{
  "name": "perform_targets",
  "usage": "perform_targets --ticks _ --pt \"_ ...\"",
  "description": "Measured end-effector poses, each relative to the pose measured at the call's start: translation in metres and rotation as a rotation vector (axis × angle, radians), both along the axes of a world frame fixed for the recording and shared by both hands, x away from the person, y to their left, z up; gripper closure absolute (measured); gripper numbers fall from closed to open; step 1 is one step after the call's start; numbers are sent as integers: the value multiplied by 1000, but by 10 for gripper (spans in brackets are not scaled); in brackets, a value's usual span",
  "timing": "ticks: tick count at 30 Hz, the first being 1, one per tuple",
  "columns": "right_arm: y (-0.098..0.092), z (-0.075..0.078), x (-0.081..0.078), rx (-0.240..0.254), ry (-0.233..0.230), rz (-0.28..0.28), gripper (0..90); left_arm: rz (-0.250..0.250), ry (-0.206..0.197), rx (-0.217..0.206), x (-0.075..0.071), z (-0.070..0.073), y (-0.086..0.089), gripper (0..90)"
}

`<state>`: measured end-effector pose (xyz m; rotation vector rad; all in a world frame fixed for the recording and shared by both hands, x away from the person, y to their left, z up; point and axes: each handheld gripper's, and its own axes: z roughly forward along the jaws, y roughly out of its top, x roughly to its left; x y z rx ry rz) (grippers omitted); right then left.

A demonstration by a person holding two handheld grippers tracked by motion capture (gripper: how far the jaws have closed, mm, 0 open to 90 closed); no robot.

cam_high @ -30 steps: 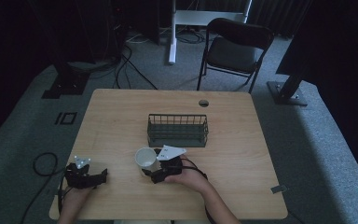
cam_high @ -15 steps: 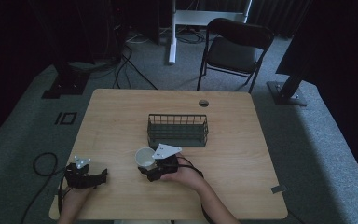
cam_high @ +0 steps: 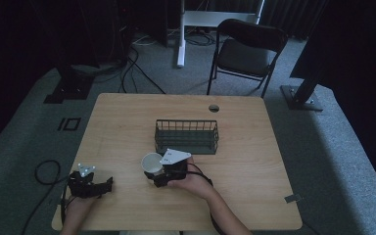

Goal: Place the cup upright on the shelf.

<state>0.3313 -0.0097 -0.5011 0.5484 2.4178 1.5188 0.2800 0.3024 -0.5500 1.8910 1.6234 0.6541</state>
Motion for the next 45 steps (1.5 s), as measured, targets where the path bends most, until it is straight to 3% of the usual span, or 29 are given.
perform_targets --ticks 14,26,28,34,45 --pt "-3 31 4 67 -15 -9 201 0 0 -1 0 0 0 8" --pt "-3 54 11 91 -54 -37 201 0 1 0 0 0 0 7" --pt "-4 66 16 98 -73 -55 201 -1 1 1 0 0 0 7" --pt "-9 80 22 112 -91 -79 201 -1 1 1 0 0 0 7" --pt "-27 89 37 121 -114 -166 201 -1 0 0 0 0 0 7"
